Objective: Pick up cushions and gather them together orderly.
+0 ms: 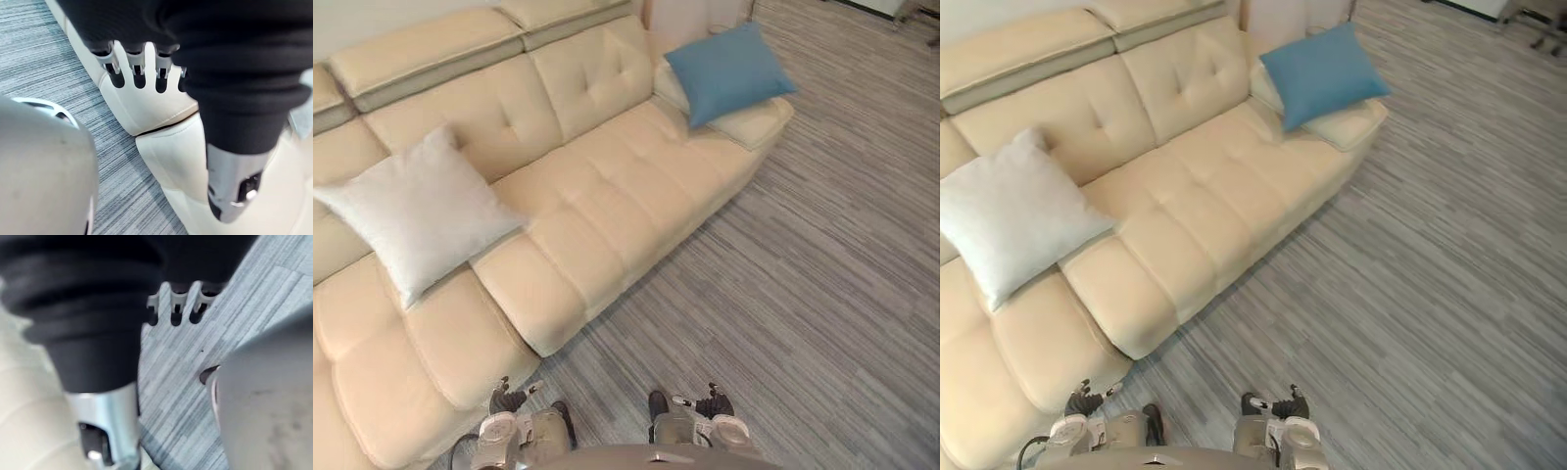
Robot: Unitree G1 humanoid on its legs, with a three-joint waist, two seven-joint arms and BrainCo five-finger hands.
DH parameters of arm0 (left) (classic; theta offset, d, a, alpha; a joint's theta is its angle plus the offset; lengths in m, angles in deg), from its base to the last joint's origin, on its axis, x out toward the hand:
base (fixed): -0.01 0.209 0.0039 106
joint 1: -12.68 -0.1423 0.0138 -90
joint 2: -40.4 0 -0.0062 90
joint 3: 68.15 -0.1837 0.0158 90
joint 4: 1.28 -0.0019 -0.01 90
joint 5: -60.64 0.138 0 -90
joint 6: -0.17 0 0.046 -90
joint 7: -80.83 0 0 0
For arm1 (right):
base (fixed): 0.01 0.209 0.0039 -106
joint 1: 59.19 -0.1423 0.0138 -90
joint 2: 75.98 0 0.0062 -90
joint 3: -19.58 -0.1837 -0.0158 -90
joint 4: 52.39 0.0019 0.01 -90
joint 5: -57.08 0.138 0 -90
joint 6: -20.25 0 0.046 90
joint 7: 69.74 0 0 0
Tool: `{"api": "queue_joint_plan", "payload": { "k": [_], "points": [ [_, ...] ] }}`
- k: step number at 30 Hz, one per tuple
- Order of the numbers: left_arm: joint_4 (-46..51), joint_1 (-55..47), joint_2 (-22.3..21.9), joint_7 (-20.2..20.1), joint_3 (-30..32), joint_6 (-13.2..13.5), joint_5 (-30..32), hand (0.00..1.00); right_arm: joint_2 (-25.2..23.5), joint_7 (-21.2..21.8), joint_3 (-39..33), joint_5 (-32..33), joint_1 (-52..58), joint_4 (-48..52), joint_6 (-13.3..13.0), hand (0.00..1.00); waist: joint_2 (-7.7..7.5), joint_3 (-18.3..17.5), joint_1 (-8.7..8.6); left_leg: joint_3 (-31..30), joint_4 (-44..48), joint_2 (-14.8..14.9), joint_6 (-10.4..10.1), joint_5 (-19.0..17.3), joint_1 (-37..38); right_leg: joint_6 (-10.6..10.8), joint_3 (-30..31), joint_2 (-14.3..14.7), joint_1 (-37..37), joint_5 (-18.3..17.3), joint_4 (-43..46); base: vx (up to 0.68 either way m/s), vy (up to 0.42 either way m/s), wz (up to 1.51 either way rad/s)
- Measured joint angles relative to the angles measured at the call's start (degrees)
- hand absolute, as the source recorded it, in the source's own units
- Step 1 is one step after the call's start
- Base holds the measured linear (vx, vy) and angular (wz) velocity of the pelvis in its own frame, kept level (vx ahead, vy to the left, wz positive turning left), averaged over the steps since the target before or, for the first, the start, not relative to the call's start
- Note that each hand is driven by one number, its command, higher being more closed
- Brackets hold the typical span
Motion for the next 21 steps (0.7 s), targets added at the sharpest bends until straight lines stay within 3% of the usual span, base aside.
{"api": "queue_joint_plan", "payload": {
  "k": [1,2,5,6,9,11,12,13,14,15,18,19,21],
  "points": [
    [-0.01,0.03,-0.38,0.01,0.80,-0.04,0.00,0.00,-0.09,0.01,0.00,0.00,-0.56,-0.07,-0.08,0.00,0.38,-0.09,0.43,2.21,-0.67,1.58,0.00,0.17,0.65,-2.78,-4.22,1.27,-0.78,3.28,-2.34,0.11,-0.095,-1.97],
    [0.07,-0.43,-0.52,-0.02,1.07,-0.14,0.03,0.00,-0.04,-0.03,-0.09,-0.01,-0.83,-0.16,-0.09,0.00,0.79,-0.14,0.53,8.15,-0.91,4.25,1.05,0.92,2.26,-7.55,-17.60,0.27,-1.19,1.07,-2.58,0.11,-0.095,-1.95],
    [0.12,-0.05,-0.41,-0.38,0.54,-0.27,0.00,0.00,0.32,-0.05,-1.81,-0.02,-0.38,-0.46,-0.11,0.00,1.16,-0.21,-0.32,14.40,-0.94,5.35,0.55,0.51,7.68,-8.61,-37.16,-4.37,0.24,-1.89,1.48,0.18,-0.090,-1.53],
    [0.07,-0.03,-0.40,-0.39,0.45,-0.27,-0.01,0.00,0.52,-0.09,-1.89,-0.03,-0.42,-0.49,-0.16,0.00,1.50,-0.22,-0.43,14.31,-1.03,5.38,0.17,0.26,8.47,-8.70,-37.41,-3.95,0.50,-2.10,1.67,0.18,-0.168,-1.29],
    [-1.30,0.86,-0.50,-0.63,-1.80,-0.15,0.00,0.00,2.16,-0.12,-2.99,-0.02,-0.55,-2.56,-0.11,0.00,3.70,-1.01,-0.83,11.61,-0.64,6.54,-1.29,-0.86,10.72,-8.03,-33.38,-1.50,-1.25,-7.25,5.17,0.10,-0.125,-0.77],
    [-1.77,0.85,-0.61,-1.08,-1.91,-0.21,0.01,0.00,2.29,-0.17,-3.00,0.23,-0.03,-2.43,-0.10,0.00,3.59,-0.74,-0.89,10.28,6.79,9.20,-1.12,-0.76,9.24,-8.32,-33.70,-1.19,-0.94,-9.16,7.18,0.11,-0.117,-0.42],
    [-1.96,0.71,-0.91,-1.08,-1.76,-0.59,0.01,0.00,2.40,-0.31,-2.89,0.89,-0.16,-2.26,-0.11,0.00,4.14,-0.03,-0.76,7.55,15.86,12.46,0.86,0.43,7.51,-8.85,-33.01,0.20,1.04,-10.25,8.04,0.15,-0.153,-0.59],
    [-1.49,0.33,-0.80,-1.08,-1.51,-0.67,-0.10,0.00,2.42,-0.71,-2.69,1.20,-0.27,-2.19,-0.10,0.00,4.24,0.24,-0.58,4.93,21.67,13.89,3.39,2.12,5.94,-9.34,-31.43,1.17,2.18,-10.83,8.31,0.18,-0.119,-0.83],
    [-1.49,0.01,-0.69,-0.96,-1.31,-0.71,-0.25,0.00,2.41,-1.44,-2.05,1.58,-0.65,-2.13,-0.06,0.00,3.62,0.53,0.34,0.60,27.64,13.90,2.72,3.22,3.48,-9.68,-29.02,2.22,3.12,-11.29,8.48,0.17,-0.037,-1.15],
    [-0.95,-0.49,-0.71,-0.94,-1.35,-0.70,-0.81,0.00,2.06,-1.71,-1.71,1.80,-1.69,-2.13,-0.10,0.00,3.74,0.45,1.15,-3.62,31.20,11.24,0.24,-0.63,0.68,-10.02,-26.01,2.78,3.75,-11.60,8.25,0.16,-0.003,-1.12],
    [0.27,-0.64,-1.23,-0.90,-1.17,-0.48,-1.35,0.00,1.61,-1.86,-1.49,2.16,-2.78,-2.13,0.00,0.00,3.97,0.48,1.90,-6.55,26.22,5.32,0.34,-4.04,-4.86,-10.13,-20.87,3.96,4.34,-11.56,6.73,0.15,0.046,-0.88],
    [0.53,-0.64,-1.32,-0.91,-1.07,-0.31,-1.49,0.00,1.52,-1.93,-1.31,2.17,-2.77,-2.13,0.06,0.00,4.00,0.63,2.29,-6.78,24.51,4.62,0.03,-4.33,-5.48,-10.17,-20.08,4.17,4.71,-11.54,6.32,0.18,0.097,-0.79],
    [1.54,-0.80,-2.09,-0.90,0.39,-0.04,-2.41,0.00,1.46,-2.20,-1.38,2.22,-3.12,-2.14,0.23,0.00,3.91,0.78,3.31,-9.75,13.41,0.38,-0.20,-4.05,-7.69,-9.96,-16.54,4.63,6.18,-11.66,5.14,0.23,0.161,-0.80]
  ]
}}
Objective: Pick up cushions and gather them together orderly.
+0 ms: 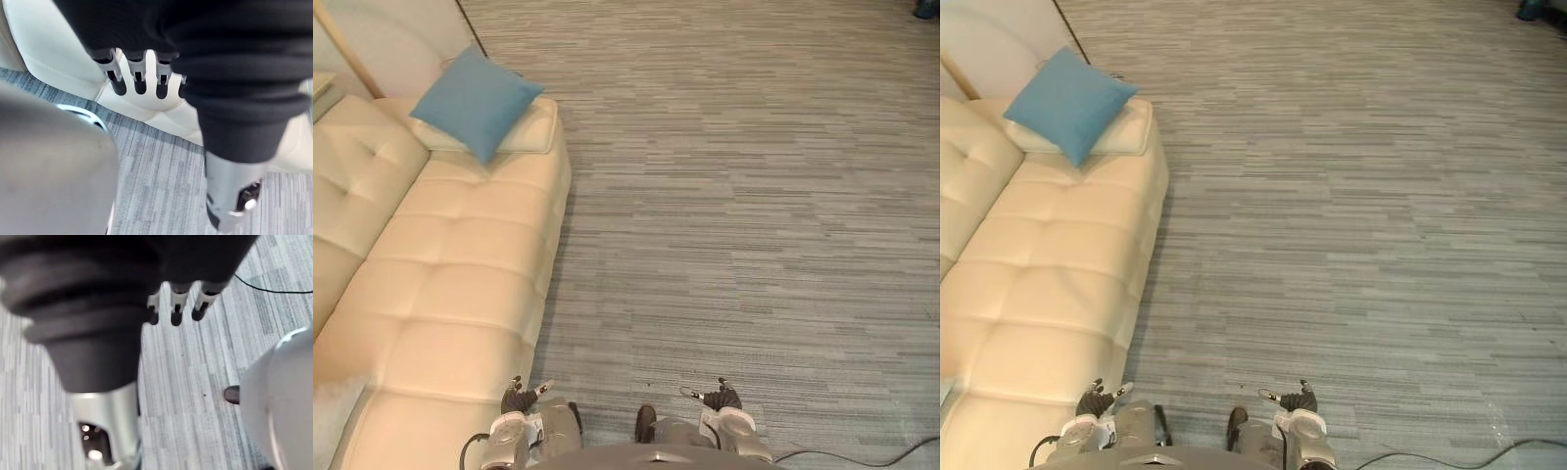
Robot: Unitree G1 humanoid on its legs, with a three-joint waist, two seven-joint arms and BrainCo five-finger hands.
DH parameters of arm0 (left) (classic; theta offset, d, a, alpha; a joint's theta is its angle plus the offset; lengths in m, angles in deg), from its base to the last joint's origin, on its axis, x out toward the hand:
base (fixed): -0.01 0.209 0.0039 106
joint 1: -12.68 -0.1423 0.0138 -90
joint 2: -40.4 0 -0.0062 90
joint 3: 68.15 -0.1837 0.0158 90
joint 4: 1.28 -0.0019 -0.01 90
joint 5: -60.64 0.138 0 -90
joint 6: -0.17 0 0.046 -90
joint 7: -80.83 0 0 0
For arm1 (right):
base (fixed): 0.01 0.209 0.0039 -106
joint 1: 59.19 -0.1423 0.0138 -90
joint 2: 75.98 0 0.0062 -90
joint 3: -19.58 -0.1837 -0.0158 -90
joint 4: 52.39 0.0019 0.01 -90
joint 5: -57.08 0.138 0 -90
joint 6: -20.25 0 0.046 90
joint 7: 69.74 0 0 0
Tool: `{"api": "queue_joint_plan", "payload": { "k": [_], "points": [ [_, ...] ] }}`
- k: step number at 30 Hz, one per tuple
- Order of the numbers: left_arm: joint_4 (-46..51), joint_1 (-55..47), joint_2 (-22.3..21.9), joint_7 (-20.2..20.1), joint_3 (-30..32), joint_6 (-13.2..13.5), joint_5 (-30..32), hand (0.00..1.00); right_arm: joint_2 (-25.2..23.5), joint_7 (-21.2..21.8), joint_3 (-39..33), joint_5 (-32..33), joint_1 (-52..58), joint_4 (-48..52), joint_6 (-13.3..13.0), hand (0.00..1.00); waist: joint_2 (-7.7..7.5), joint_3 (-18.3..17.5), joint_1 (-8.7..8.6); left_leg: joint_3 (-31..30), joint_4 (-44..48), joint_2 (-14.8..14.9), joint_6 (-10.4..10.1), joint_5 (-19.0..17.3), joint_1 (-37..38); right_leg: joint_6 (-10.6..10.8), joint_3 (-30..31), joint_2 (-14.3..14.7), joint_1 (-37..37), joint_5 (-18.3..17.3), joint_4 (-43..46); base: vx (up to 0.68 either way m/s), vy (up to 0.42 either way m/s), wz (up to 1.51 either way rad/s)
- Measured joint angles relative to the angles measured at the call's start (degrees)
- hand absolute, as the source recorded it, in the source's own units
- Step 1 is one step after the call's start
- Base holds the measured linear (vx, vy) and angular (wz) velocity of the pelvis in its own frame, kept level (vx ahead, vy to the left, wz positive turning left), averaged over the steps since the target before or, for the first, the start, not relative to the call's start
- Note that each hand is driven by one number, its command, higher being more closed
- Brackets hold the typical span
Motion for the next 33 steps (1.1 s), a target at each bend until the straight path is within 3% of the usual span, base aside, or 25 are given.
{"api": "queue_joint_plan", "payload": {
  "k": [1,2,4,6,7,9,10,11,12,13,14,17,19,20,21,22,23,24,26,28,29,30,31,33],
  "points": [
    [-0.01,0.02,-0.06,-0.05,0.15,0.04,-0.01,0.00,0.09,-0.04,-0.08,0.01,-0.24,0.00,0.02,0.00,0.11,0.12,0.14,-0.33,-2.73,-0.56,-0.06,0.34,-0.08,0.20,0.69,0.05,0.23,-0.11,-0.14,0.26,0.225,-1.06],
    [-0.11,-0.02,-0.18,-0.05,0.23,0.08,0.00,0.00,0.40,-0.08,-0.32,0.01,-0.99,-0.13,0.09,0.00,0.53,0.03,0.62,-1.07,-10.91,-1.39,0.19,3.02,0.46,0.94,2.99,0.58,0.54,-0.55,-0.57,0.19,0.182,-0.89],
    [-0.43,0.04,-0.28,-0.04,0.96,0.08,0.02,0.00,0.49,-0.13,-0.34,0.01,-1.50,-0.25,0.21,0.00,0.65,-0.40,1.13,-0.85,-12.43,-2.12,1.80,7.15,1.96,2.15,6.24,0.89,0.74,-1.19,-0.87,0.25,0.236,-1.07],
    [-0.99,-0.02,-0.24,-0.09,1.30,0.02,0.10,0.00,-0.04,-0.03,-0.29,0.01,-1.33,-0.24,0.24,0.00,-0.22,-1.03,0.89,-0.89,-11.88,-3.51,3.72,5.94,2.44,4.03,8.13,0.09,1.05,-1.86,-0.33,0.34,0.290,-0.79],
    [-1.24,0.11,0.67,-0.12,1.12,0.04,0.09,0.00,-1.11,-0.04,-0.43,0.00,-0.08,-0.29,0.27,0.00,-2.41,-1.54,0.87,1.37,-11.56,-4.95,4.67,3.84,3.82,8.03,8.87,-2.12,-0.41,-4.04,5.59,0.38,0.263,-0.59],
    [-1.54,0.43,1.50,-0.11,0.33,-0.23,0.10,0.00,-1.80,0.07,-0.40,-0.02,0.84,-0.47,0.36,0.00,-3.50,-1.45,0.64,2.62,-11.38,-6.42,5.22,1.81,6.42,12.07,8.92,-4.10,-3.47,-5.81,16.85,0.35,0.188,-0.28],
    [-1.99,0.33,2.07,-0.09,-1.30,-1.10,0.13,0.00,-2.04,0.18,-0.38,-0.05,1.80,0.37,0.27,0.00,-3.64,-1.47,-0.16,2.99,-11.08,-7.24,6.45,0.32,9.68,17.42,8.67,-5.51,-7.52,-2.84,29.88,0.31,0.113,0.07],
    [-2.06,0.28,2.14,-0.10,-1.56,-1.21,0.13,0.00,-1.90,0.27,-0.28,-0.05,1.78,0.42,0.10,0.00,-3.63,-1.47,-0.61,2.91,-10.88,-7.37,6.77,-0.34,10.70,18.22,8.40,-5.97,-8.77,-1.00,33.73,0.41,0.085,0.22],
    [-2.06,0.25,2.17,-0.09,-2.14,-1.35,0.14,0.00,-1.67,0.36,-0.37,-0.03,1.87,0.45,0.13,0.00,-3.02,-1.01,-1.06,2.40,-10.71,-7.42,7.14,-1.70,12.93,17.45,6.98,-6.76,-10.44,0.93,40.16,0.53,0.028,0.29],
    [-1.98,0.65,2.11,-0.07,-2.63,-1.64,0.15,0.00,-1.57,0.56,-0.35,-0.04,1.78,0.45,0.17,0.00,-2.97,-0.81,-1.08,1.55,-11.95,-7.33,7.08,-3.15,16.86,13.17,3.41,-8.39,-12.61,-0.17,45.79,0.62,-0.014,0.32],
    [-1.98,0.82,2.10,-0.06,-2.83,-1.76,0.15,0.00,-1.61,0.80,-0.35,-0.04,1.70,0.60,0.13,0.00,-3.02,-0.84,-1.11,0.76,-13.38,-7.15,6.71,-3.66,19.23,11.26,0.85,-9.46,-13.76,-1.41,46.22,0.54,-0.044,0.30],
    [-2.02,1.05,1.82,-0.06,-3.24,-1.81,0.16,0.00,-1.57,0.85,-0.81,-0.05,1.47,2.23,-0.06,0.00,-2.84,-0.63,-1.76,-1.27,-17.48,-5.92,5.27,-5.20,24.31,8.85,-4.37,-10.68,-18.35,-4.38,36.43,0.49,-0.133,0.33],
    [-2.51,1.08,1.58,0.07,-3.27,-1.94,0.17,0.00,-1.39,0.80,-1.57,-0.03,0.78,2.21,-0.02,0.00,-2.31,-0.21,-2.59,-1.97,-20.55,-4.80,5.25,-5.20,28.13,8.18,-5.32,-9.92,-18.74,-3.55,25.68,0.48,-0.196,0.37],
    [-2.91,1.33,1.30,0.52,-3.31,-1.96,0.21,0.00,-0.99,0.77,-1.57,-0.04,0.56,2.23,-0.09,0.00,-2.01,0.12,-3.55,-3.57,-22.64,-3.91,5.17,-5.22,31.14,7.94,-4.34,-8.77,-18.67,-0.11,14.32,0.46,-0.222,0.49],
    [-3.15,1.53,1.26,0.59,-3.33,-1.96,0.24,0.00,-0.97,0.74,-1.57,-0.04,0.62,2.21,-0.06,0.00,-2.23,0.19,-3.77,-4.42,-22.77,-3.88,5.12,-5.25,31.75,8.32,-3.61,-8.45,-18.10,2.13,9.66,0.58,-0.289,0.70],
    [-3.78,1.58,1.45,0.87,-3.08,-1.94,0.36,0.00,-0.77,0.74,-1.59,-0.04,1.55,1.93,-0.03,0.00,-2.46,0.36,-3.91,-6.50,-22.89,-3.88,4.38,-5.56,33.23,7.83,-2.26,-8.49,-16.43,12.30,6.40,0.36,-0.195,0.44],
    [-4.62,2.20,0.65,0.98,-2.81,-1.97,0.44,0.00,-0.02,0.77,-1.85,-0.05,1.17,1.78,0.14,0.00,-1.38,0.50,-3.71,-7.62,-22.88,-2.81,4.31,-5.49,33.90,6.65,-2.73,-7.56,-16.23,10.63,8.09,0.65,-0.353,0.51],
    [-4.89,2.99,-1.31,1.03,-1.44,-2.02,1.74,0.00,0.99,0.65,-3.98,-0.04,0.00,1.75,0.40,0.00,-0.05,0.75,-3.78,-11.07,-21.09,-2.50,2.15,-0.98,33.22,5.74,-3.64,-8.65,-17.59,4.15,15.36,0.53,-0.286,0.29],
    [-4.85,2.94,-2.11,1.06,-0.85,-2.01,2.43,0.00,0.98,0.79,-3.83,-0.08,-0.03,1.11,0.45,0.00,0.82,0.69,-3.78,-12.88,-15.43,-1.48,1.36,1.65,31.79,4.82,-5.39,-8.74,-16.12,0.15,17.68,0.57,-0.302,0.42],
    [-4.59,3.31,-2.13,0.97,-0.49,-2.01,2.48,0.00,1.02,0.76,-3.20,-0.02,-0.10,0.98,0.51,0.00,1.45,1.12,-4.26,-15.36,0.21,0.31,-0.58,6.50,24.72,4.33,-8.12,-8.11,-11.81,-2.16,16.32,0.43,-0.236,0.53],
    [-3.69,3.19,-2.12,0.95,-0.33,-2.01,2.44,0.00,0.94,0.69,-2.68,0.01,-0.04,0.68,0.54,0.00,1.45,1.30,-3.69,-15.65,11.78,1.95,-2.57,7.38,19.26,4.02,-9.12,-7.22,-8.88,-2.65,14.25,0.41,-0.194,0.22],
    [-2.24,3.15,-2.09,0.99,0.33,-1.78,2.43,0.00,0.53,0.66,-2.39,0.01,-0.46,-0.18,0.51,0.00,1.66,1.21,-2.34,-13.49,22.14,3.20,-3.12,6.77,14.04,3.78,-10.12,-6.27,-5.02,-2.75,11.57,0.45,-0.160,0.16],
    [-1.29,3.10,-2.09,0.99,0.48,-1.70,2.42,0.00,0.25,0.62,-1.91,0.05,-0.50,-0.33,0.51,0.00,0.98,1.62,-1.92,-10.78,26.27,3.72,-2.17,5.99,9.71,3.76,-10.72,-5.99,-1.22,-2.76,8.69,0.36,-0.080,0.07],
    [-0.56,3.07,-2.09,1.00,0.47,-1.57,2.37,0.00,0.20,0.49,-1.12,0.08,-0.63,-0.33,0.50,0.00,0.94,1.64,-1.76,-6.60,25.56,3.82,0.14,4.60,5.08,4.21,-11.48,-6.11,3.51,-2.50,4.44,0.33,0.021,0.21]
  ]
}}
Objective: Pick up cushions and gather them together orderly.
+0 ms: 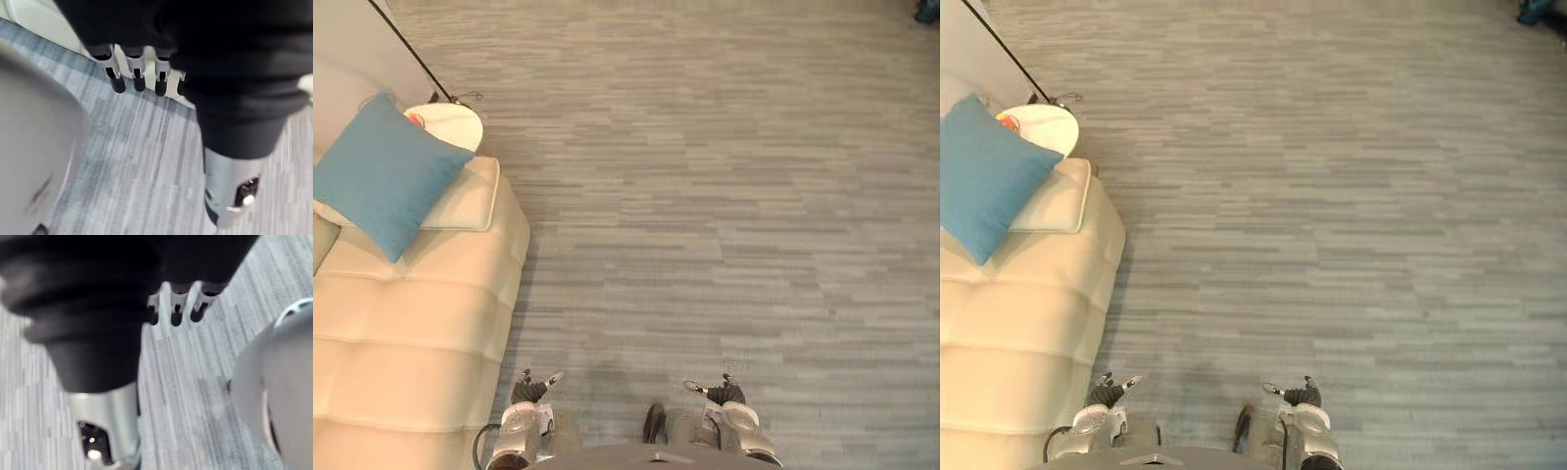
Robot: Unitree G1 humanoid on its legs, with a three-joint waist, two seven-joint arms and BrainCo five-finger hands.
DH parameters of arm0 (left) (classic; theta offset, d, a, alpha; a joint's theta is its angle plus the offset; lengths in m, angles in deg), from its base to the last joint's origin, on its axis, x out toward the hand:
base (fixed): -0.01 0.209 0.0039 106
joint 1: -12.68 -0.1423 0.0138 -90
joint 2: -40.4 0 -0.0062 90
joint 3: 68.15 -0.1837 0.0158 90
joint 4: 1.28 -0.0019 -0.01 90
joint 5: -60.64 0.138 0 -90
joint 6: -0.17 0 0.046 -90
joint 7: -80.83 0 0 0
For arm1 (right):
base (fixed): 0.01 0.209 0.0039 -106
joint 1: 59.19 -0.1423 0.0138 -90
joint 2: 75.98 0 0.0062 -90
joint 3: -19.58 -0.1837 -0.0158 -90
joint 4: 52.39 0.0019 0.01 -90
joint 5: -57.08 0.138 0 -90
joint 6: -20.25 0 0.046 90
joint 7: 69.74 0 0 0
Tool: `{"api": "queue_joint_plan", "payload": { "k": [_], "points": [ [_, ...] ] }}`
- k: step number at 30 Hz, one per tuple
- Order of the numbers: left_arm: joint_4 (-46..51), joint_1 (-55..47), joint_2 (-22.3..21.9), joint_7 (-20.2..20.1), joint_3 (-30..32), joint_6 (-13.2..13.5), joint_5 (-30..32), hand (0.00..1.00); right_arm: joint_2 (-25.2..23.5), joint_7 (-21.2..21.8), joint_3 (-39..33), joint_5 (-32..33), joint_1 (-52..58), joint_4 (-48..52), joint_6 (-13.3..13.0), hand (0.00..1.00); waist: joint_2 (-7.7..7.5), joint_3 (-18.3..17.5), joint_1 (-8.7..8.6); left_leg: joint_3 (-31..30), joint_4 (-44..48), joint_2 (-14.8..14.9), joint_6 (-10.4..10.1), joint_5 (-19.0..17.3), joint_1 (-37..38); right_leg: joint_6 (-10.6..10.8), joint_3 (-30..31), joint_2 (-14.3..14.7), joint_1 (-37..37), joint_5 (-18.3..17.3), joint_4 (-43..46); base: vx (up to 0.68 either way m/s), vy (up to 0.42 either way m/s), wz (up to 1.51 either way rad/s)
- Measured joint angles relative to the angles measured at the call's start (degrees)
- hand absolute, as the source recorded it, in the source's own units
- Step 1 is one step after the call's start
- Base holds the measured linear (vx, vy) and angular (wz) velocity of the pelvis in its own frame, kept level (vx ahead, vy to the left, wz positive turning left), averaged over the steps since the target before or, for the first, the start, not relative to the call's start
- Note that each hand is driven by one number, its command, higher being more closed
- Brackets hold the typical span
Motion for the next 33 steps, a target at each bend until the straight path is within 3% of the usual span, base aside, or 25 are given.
{"api": "queue_joint_plan", "payload": {
  "k": [2,4,5,6,8,11,13,15,16,17,19,20,23,25,26,27,28,29,31,32,33],
  "points": [
    [1.03,-0.09,0.00,0.03,0.00,0.22,-0.06,0.00,0.04,-0.31,0.29,0.62,0.44,0.02,0.04,0.00,-0.05,-0.02,1.12,6.84,-9.64,-0.23,2.72,-2.42,-3.91,1.75,-1.01,-0.90,4.64,0.43,-4.54,0.35,0.120,0.24],
    [1.17,-0.03,0.03,0.05,0.15,0.51,-0.04,0.00,0.02,-0.42,-0.13,1.06,0.65,0.06,0.07,0.00,-0.11,0.01,1.10,10.55,-20.98,-0.81,2.78,-2.02,-5.13,3.09,-2.91,-2.09,6.69,0.19,-5.67,0.36,0.200,0.52],
    [0.95,-0.19,-0.10,0.05,0.18,0.51,-0.05,0.00,0.24,-0.52,-0.44,1.07,1.18,0.11,0.09,0.00,0.31,-0.23,1.07,14.10,-34.77,-1.16,3.67,5.13,-5.06,5.70,-4.97,-2.62,8.90,-1.41,-5.65,0.39,0.234,0.64],
    [0.97,0.03,0.12,0.03,0.55,0.54,-0.08,0.00,0.07,-0.53,-0.49,1.07,1.10,-0.16,0.19,0.00,-0.32,-0.11,1.44,14.68,-34.65,-1.98,5.15,5.74,-4.71,6.43,-4.92,-3.55,9.47,-1.99,-5.33,0.40,0.200,0.74],
    [0.87,-0.13,2.15,0.41,1.33,0.59,-0.05,0.00,-2.39,-0.70,-0.42,1.04,0.87,0.15,0.23,0.00,-4.45,-1.53,2.10,14.93,-37.22,-6.27,6.04,5.18,-4.13,5.93,-4.52,-5.12,10.60,-0.21,-8.82,0.39,0.180,0.49],
    [-0.80,-0.19,2.75,0.44,1.93,0.47,-1.20,0.00,-3.39,-0.61,-0.88,0.89,0.07,0.13,0.24,0.00,-5.05,-1.57,3.63,14.89,-36.17,-7.89,7.82,3.19,-2.42,6.88,-3.69,-6.43,12.73,2.86,-8.51,0.31,0.174,0.29],
    [-1.06,-0.83,2.61,0.43,1.19,0.47,-1.32,0.00,-3.47,-0.49,-1.63,0.84,0.26,-0.67,0.27,0.00,-4.76,-1.72,3.79,14.05,-38.35,-9.84,7.78,1.09,1.36,7.58,-1.85,-9.05,10.94,3.22,2.37,0.25,0.166,0.38],
    [-2.08,-1.25,3.79,0.40,-0.70,0.42,-1.39,0.00,-3.43,-0.25,-1.47,0.68,1.38,-2.04,0.34,0.00,-5.01,-1.87,2.28,10.40,-40.09,-12.86,6.79,-1.06,5.65,9.81,3.19,-13.56,1.43,6.88,27.02,0.23,0.109,0.71],
    [-2.09,-1.53,4.07,0.41,-1.18,0.35,-1.39,0.00,-3.41,-0.22,-1.42,0.57,1.75,-2.10,0.46,0.00,-4.98,-1.89,1.95,9.71,-40.53,-13.26,6.91,-1.23,6.47,9.53,4.03,-13.71,-0.23,6.59,30.86,0.24,0.059,0.81],
    [-1.89,-1.57,4.48,0.41,-1.65,0.37,-1.39,0.00,-3.15,-0.14,-1.37,0.27,1.98,-1.51,0.22,0.00,-5.46,-2.14,1.69,8.19,-41.81,-14.11,7.53,-1.81,8.88,8.86,5.54,-13.15,-3.96,5.08,36.36,0.26,0.010,0.56],
    [-1.99,-1.78,4.61,0.38,-1.71,0.35,-1.38,0.00,-2.68,-0.14,-1.43,-0.12,2.86,-1.38,0.08,0.00,-5.71,-2.35,0.96,5.60,-43.43,-14.31,7.47,-2.22,11.50,7.87,5.60,-10.73,-7.32,1.85,36.91,0.27,-0.041,0.76],
    [-2.01,-1.56,4.52,0.31,-1.90,0.36,-1.54,0.00,-2.58,-0.13,-1.47,-0.11,2.84,-0.44,-0.24,0.00,-5.68,-2.37,0.80,3.24,-44.27,-14.24,7.66,-2.65,13.03,7.02,5.50,-8.47,-10.06,-0.19,32.96,0.22,-0.085,0.84],
    [-2.15,-1.51,4.32,0.34,-1.84,0.32,-2.23,0.00,-2.04,-0.01,-1.72,-0.10,3.06,-0.23,-0.37,0.00,-5.41,-2.31,0.51,-1.07,-44.99,-13.69,7.39,-3.61,15.62,5.48,6.66,-4.69,-12.55,-2.05,19.12,0.33,-0.160,0.91],
    [-3.00,-1.31,3.90,0.48,-1.52,0.32,-2.17,0.00,-1.54,0.24,-2.07,-0.11,2.93,-0.27,-0.17,0.00,-4.36,-2.01,-0.31,-5.54,-45.07,-11.69,5.05,-5.39,17.35,4.66,11.04,-0.42,-14.19,1.25,4.42,0.45,-0.287,0.97],
    [-3.25,-1.29,3.92,0.47,-1.37,0.32,-2.17,0.00,-1.53,0.26,-2.10,-0.11,2.94,-0.28,-0.13,0.00,-4.36,-2.02,-0.48,-6.30,-45.13,-11.51,4.43,-5.86,17.56,4.79,12.04,0.08,-14.04,2.51,1.71,0.42,-0.302,0.79],
    [-3.32,-1.33,3.92,0.47,-0.82,0.31,-2.11,0.00,-1.55,0.29,-2.09,-0.12,3.23,-0.28,-0.07,0.00,-4.62,-2.17,-0.58,-7.77,-45.19,-11.44,3.31,-7.17,18.63,5.12,14.47,0.52,-13.90,5.23,-2.42,0.50,-0.372,0.87],
    [-3.82,-1.32,3.17,0.45,0.27,0.31,-2.09,0.00,-1.26,0.39,-2.17,-0.11,3.67,-0.30,0.23,0.00,-4.47,-3.03,-0.57,-10.11,-45.06,-10.54,2.12,-8.95,20.05,3.72,14.20,0.75,-13.73,10.54,0.62,0.60,-0.427,0.99],
    [-4.28,-1.50,2.20,0.40,0.80,0.34,-2.07,0.00,-0.27,0.33,-2.30,-0.11,3.55,-0.34,0.29,0.00,-2.53,-3.37,-0.40,-10.49,-44.70,-9.44,1.73,-8.69,20.25,2.75,12.27,1.05,-14.34,6.84,4.01,0.52,-0.351,0.81],
    [-4.32,-1.53,0.96,0.27,1.14,0.44,-2.06,0.00,0.83,0.41,-2.21,-0.10,3.12,-0.31,0.25,0.00,-0.99,-3.09,-0.81,-10.44,-40.30,-7.81,1.22,-8.51,18.48,1.71,9.55,1.16,-13.63,3.97,6.14,0.41,-0.257,0.67],
    [-4.33,-1.45,0.59,0.08,1.44,0.40,-2.06,0.00,1.22,0.41,-2.04,-0.10,2.98,-0.27,0.24,0.00,0.11,-3.07,-1.10,-10.23,-33.27,-6.79,-0.34,-7.74,15.34,0.99,7.90,1.24,-12.04,2.70,6.31,0.45,-0.268,0.70],
    [-4.20,-1.43,0.49,-0.01,1.97,0.40,-2.07,0.00,1.28,0.41,-1.93,-0.09,2.99,-0.29,0.27,0.00,0.27,-3.06,-1.04,-9.96,-28.42,-6.22,-2.13,-6.77,13.45,0.43,7.36,1.37,-10.79,2.12,6.14,0.42,-0.239,0.55]
  ]
}}
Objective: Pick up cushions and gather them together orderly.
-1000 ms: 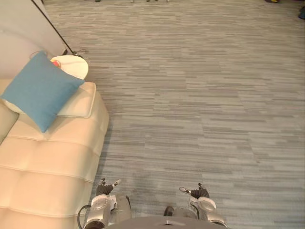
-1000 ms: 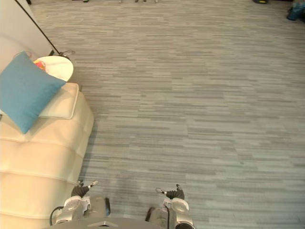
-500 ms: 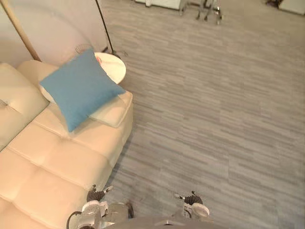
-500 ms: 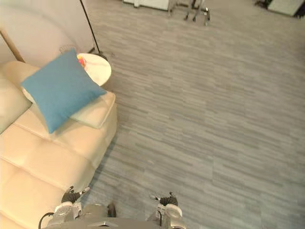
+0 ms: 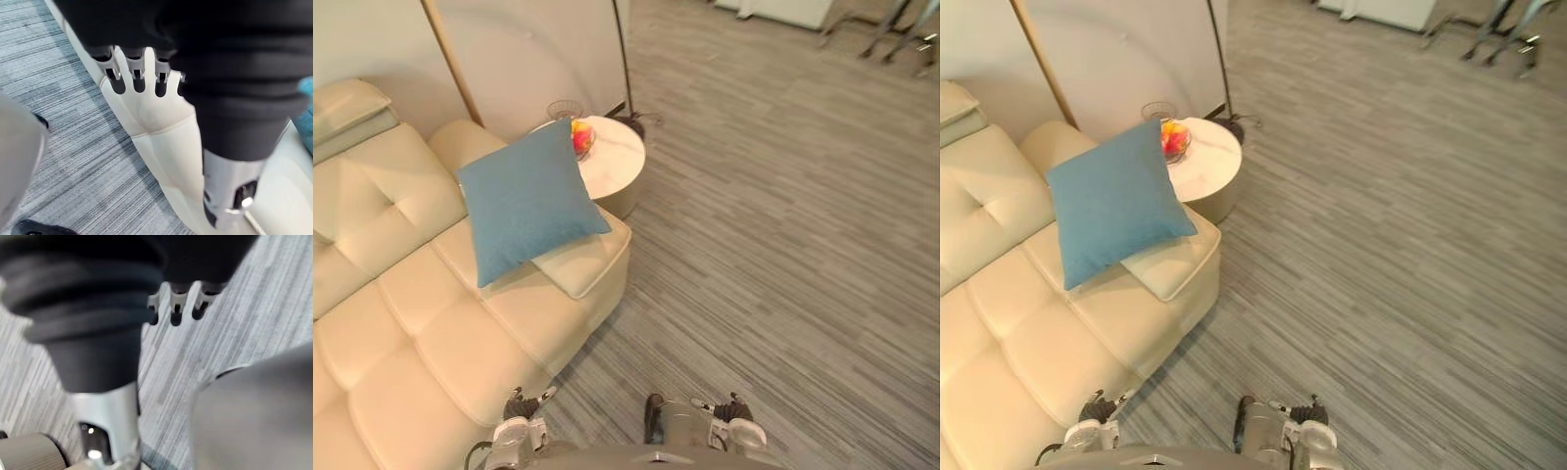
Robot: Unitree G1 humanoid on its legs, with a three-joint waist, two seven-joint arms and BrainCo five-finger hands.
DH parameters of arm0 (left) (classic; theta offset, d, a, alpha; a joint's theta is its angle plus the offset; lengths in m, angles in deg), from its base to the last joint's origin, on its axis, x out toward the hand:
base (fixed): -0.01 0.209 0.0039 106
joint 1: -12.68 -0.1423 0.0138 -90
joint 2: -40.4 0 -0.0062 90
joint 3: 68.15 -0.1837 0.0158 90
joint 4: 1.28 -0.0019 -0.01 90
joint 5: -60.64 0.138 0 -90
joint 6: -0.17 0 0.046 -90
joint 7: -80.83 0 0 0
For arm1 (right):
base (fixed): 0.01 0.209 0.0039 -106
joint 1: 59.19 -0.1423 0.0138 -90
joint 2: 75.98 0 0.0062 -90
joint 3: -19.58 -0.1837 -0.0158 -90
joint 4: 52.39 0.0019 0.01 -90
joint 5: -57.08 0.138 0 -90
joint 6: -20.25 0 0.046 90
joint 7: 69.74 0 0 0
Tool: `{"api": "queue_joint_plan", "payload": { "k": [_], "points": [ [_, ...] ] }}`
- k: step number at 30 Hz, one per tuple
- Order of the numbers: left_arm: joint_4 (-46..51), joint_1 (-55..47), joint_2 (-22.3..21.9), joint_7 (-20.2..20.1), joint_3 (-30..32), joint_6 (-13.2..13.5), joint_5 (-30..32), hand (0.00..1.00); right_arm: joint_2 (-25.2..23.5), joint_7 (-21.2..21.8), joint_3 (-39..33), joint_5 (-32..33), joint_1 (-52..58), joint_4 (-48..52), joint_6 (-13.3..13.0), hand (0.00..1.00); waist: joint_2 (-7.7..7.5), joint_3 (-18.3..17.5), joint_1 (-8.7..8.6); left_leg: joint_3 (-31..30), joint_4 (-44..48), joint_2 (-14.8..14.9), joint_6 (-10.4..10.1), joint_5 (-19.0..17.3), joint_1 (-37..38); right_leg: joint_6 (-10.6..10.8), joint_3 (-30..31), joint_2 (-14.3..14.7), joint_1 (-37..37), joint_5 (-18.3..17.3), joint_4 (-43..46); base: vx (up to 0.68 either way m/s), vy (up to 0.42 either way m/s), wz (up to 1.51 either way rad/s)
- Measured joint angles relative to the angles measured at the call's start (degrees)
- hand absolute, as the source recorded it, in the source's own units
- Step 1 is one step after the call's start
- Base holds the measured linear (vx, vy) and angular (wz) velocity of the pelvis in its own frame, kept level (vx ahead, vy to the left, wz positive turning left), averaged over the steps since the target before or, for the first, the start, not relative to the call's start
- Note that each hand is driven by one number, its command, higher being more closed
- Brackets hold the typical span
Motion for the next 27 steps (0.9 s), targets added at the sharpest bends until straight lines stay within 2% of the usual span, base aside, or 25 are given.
{"api": "queue_joint_plan", "payload": {
  "k": [1,2,3,6,8,9,10,11,12,13,14,15,16,18,20,21,22,24,25,27],
  "points": [
    [0.39,-0.23,-0.01,0.01,1.06,0.00,0.14,0.00,-0.18,0.00,1.06,0.02,-0.09,-0.06,0.01,0.00,-0.12,0.17,0.58,2.07,11.25,1.93,-2.55,0.85,-3.82,-0.80,-0.94,0.65,3.56,-0.65,-1.33,0.31,-0.171,0.24],
    [0.70,-0.41,0.01,0.02,1.14,0.00,0.26,0.00,-0.27,-0.03,1.88,0.01,-0.20,-0.02,-0.04,0.00,-0.16,0.19,0.74,3.44,14.44,2.75,-2.57,0.86,-4.92,-0.86,-1.21,0.88,4.84,-0.69,-1.89,0.41,-0.205,0.14],
    [1.62,-0.71,0.19,0.01,1.11,0.04,0.67,0.00,-0.51,-0.01,3.48,0.03,-0.51,0.01,-0.34,0.00,-0.44,0.32,1.01,8.18,20.19,4.66,-1.99,0.83,-8.04,-1.54,-1.53,1.09,8.19,-1.17,-3.99,0.30,-0.133,0.04],
    [2.89,-0.62,0.20,0.00,0.83,0.03,1.00,0.00,-1.26,-0.01,4.41,0.08,-0.78,0.00,-0.30,0.00,-0.39,0.30,1.04,16.58,20.43,7.69,1.61,0.44,-13.97,-1.36,-3.09,1.03,12.92,-1.27,-9.04,0.26,-0.039,0.18],
    [3.26,-0.65,0.32,0.01,0.70,0.02,1.02,0.00,-1.53,-0.02,4.21,0.15,-0.46,0.13,-0.13,0.00,-0.54,0.38,1.27,19.44,15.09,7.85,2.25,0.16,-15.37,-0.97,-4.42,0.67,14.84,-1.23,-10.68,0.18,0.087,0.36],
    [3.28,-0.48,0.47,0.02,0.59,0.02,1.20,0.00,-1.50,-0.07,3.76,0.13,-0.40,0.21,-0.04,0.00,-0.74,0.52,1.44,22.57,6.28,7.53,3.28,1.26,-15.38,0.03,-5.96,0.20,16.41,-1.41,-11.77,0.17,0.113,0.51],
    [3.25,-0.30,0.53,0.02,0.37,0.00,1.29,0.00,-1.45,-0.07,3.53,0.13,-0.29,0.26,-0.03,0.00,-0.78,0.60,1.39,23.71,2.18,7.41,3.70,2.83,-15.32,0.67,-6.54,0.05,17.00,-1.63,-12.04,0.26,0.210,0.61],
    [3.19,-0.30,0.35,0.02,0.00,0.01,1.53,0.00,-1.31,-0.10,2.71,0.12,0.08,0.49,-0.04,0.00,-0.40,0.36,1.41,25.04,-5.33,7.27,4.66,10.13,-15.32,1.84,-7.49,0.23,17.45,-2.23,-12.05,0.18,0.152,0.56],
    [2.79,0.25,0.89,-0.01,-0.21,0.09,1.57,0.00,-1.66,-0.14,2.21,0.12,0.08,-0.11,0.16,0.00,-1.68,0.52,1.65,25.57,-6.75,5.54,5.78,11.27,-14.13,2.78,-6.94,-0.74,17.76,-2.73,-12.07,0.24,0.213,0.50],
    [2.72,0.04,2.29,0.04,-0.16,0.08,1.66,0.00,-3.01,-0.12,2.15,0.08,0.09,-0.05,0.14,0.00,-4.24,0.65,2.06,26.35,-10.41,3.06,6.39,12.30,-12.81,2.99,-4.87,-1.88,17.82,-2.32,-13.52,0.16,0.137,0.28],
    [2.73,-0.16,3.03,0.05,0.16,0.09,1.21,0.00,-3.83,-0.10,2.13,0.07,-0.10,-0.05,0.08,0.00,-4.66,0.88,2.25,26.47,-11.98,1.69,6.67,12.60,-12.48,3.36,-4.23,-2.35,17.88,-2.11,-14.51,0.16,0.122,0.14],
    [2.59,-0.03,3.23,0.01,0.34,0.06,1.23,0.00,-4.19,-0.10,2.08,0.06,-0.19,-0.10,0.03,0.00,-6.15,0.31,2.30,26.48,-12.65,0.74,7.04,12.59,-12.16,3.94,-4.07,-3.14,18.36,-1.48,-14.97,0.17,0.113,0.13],
    [1.97,0.01,3.31,0.04,0.32,0.06,1.21,0.00,-4.17,-0.10,2.01,-0.07,-0.15,-0.40,0.02,0.00,-6.18,0.34,2.19,26.54,-13.33,-0.47,7.58,11.96,-10.96,4.08,-3.75,-4.30,18.51,-1.39,-13.36,0.16,0.125,0.06],
    [0.79,-0.05,3.21,0.02,0.00,0.01,0.98,0.00,-3.77,-0.01,2.23,-0.14,-0.08,-1.63,0.07,0.00,-5.41,0.69,2.16,26.83,-16.13,-2.30,8.01,10.60,-6.98,4.33,-1.92,-6.74,15.23,-1.28,-2.00,0.13,0.131,0.01],
    [-0.05,-0.21,4.17,0.03,-2.66,-0.05,0.97,0.00,-3.01,0.00,3.04,-0.74,-0.19,-0.76,-0.25,0.00,-4.94,0.91,0.88,25.72,-17.65,-3.80,8.44,10.13,-4.72,6.86,-0.05,-9.45,8.78,1.09,13.15,0.11,0.104,0.29],
    [-0.14,-0.31,4.46,0.02,-3.25,-0.07,0.97,0.00,-3.01,0.00,3.09,-0.77,-0.10,-0.50,-0.27,0.00,-4.84,0.96,0.58,24.95,-17.71,-4.18,8.55,9.91,-4.21,6.93,0.78,-9.93,7.49,0.92,16.45,0.17,0.039,0.55],
    [0.00,-0.39,4.64,0.03,-3.54,-0.09,0.97,0.00,-3.06,-0.01,3.42,-0.80,0.50,0.20,-0.26,0.00,-5.44,0.98,0.42,23.78,-17.80,-4.52,8.64,9.40,-3.02,6.59,1.70,-9.81,5.63,-0.15,19.97,0.19,-0.028,0.56],
    [0.03,-0.10,4.71,0.11,-3.48,-0.09,0.98,0.00,-2.99,-0.03,4.17,-0.82,0.81,0.55,-0.53,0.00,-5.65,0.95,0.16,21.62,-17.96,-4.58,8.55,8.80,-1.41,5.89,2.57,-7.95,4.47,-3.67,18.64,0.18,-0.083,0.56],
    [0.02,-0.10,4.70,0.11,-3.48,-0.07,0.97,0.00,-2.97,-0.04,4.29,-0.82,0.76,0.52,-0.62,0.00,-5.65,0.94,0.06,20.51,-18.14,-4.51,8.66,8.78,-0.83,5.59,3.90,-6.54,3.80,-4.95,15.72,0.16,-0.139,0.57],
    [0.00,-0.13,4.71,0.13,-3.44,-0.06,0.97,0.00,-2.93,-0.03,4.26,-0.74,0.69,0.47,-0.72,0.00,-5.64,0.94,-0.44,18.22,-18.21,-4.19,7.81,8.58,-0.71,5.20,7.55,-3.00,3.21,-4.80,5.59,0.17,-0.167,0.71]
  ]
}}
